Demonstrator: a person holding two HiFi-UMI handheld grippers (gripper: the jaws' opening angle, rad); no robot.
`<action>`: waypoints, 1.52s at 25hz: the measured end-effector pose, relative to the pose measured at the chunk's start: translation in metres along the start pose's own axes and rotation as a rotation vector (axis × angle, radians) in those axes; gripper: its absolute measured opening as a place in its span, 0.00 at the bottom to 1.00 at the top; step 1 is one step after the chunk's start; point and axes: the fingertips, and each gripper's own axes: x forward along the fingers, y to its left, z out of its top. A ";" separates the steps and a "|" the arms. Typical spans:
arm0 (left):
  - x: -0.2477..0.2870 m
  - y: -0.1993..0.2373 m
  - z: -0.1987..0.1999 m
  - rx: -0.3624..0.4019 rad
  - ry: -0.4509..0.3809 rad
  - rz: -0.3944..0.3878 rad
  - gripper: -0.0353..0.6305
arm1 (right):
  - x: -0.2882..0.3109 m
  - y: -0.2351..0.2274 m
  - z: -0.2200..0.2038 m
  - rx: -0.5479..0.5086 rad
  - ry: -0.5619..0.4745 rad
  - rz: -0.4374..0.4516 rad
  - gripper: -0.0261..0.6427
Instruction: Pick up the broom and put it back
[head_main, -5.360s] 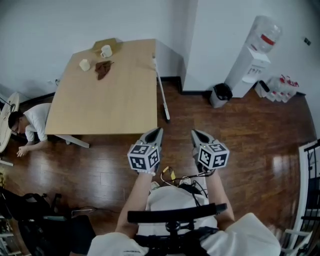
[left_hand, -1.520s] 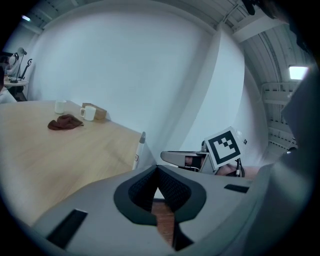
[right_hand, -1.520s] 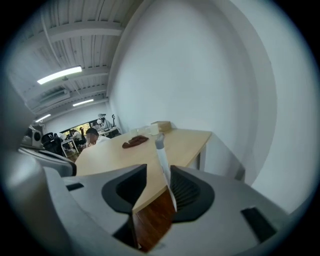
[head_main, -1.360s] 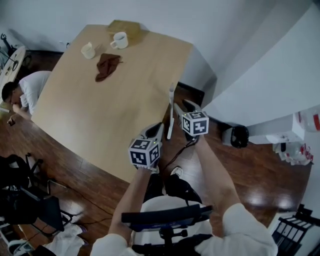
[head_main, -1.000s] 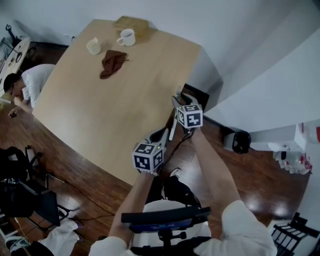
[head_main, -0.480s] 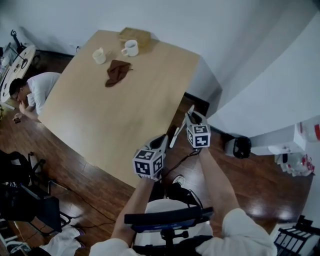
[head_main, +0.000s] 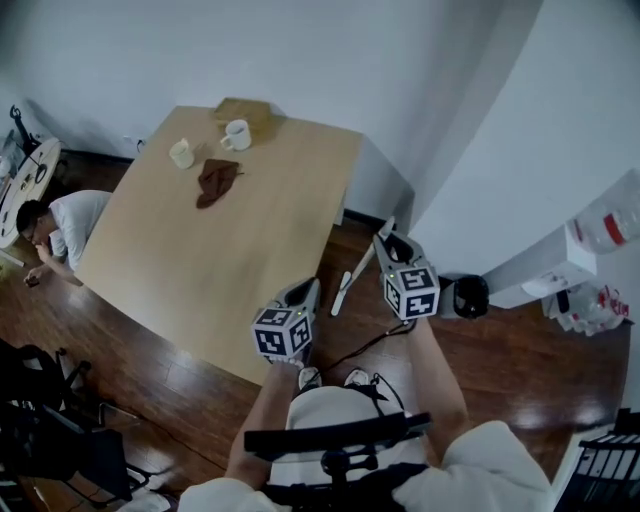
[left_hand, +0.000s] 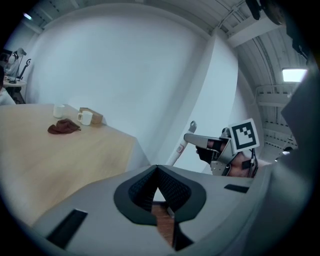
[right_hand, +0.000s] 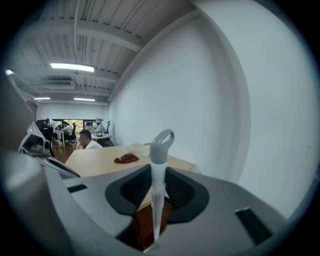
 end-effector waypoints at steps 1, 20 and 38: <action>-0.001 -0.002 0.003 0.007 -0.007 -0.001 0.04 | -0.009 0.000 0.011 -0.002 -0.012 -0.009 0.21; -0.006 -0.047 0.049 0.104 -0.105 -0.052 0.04 | -0.074 -0.018 0.047 0.037 -0.076 -0.105 0.21; -0.005 -0.051 0.038 0.096 -0.082 -0.029 0.04 | -0.066 -0.030 0.046 0.043 -0.074 -0.096 0.21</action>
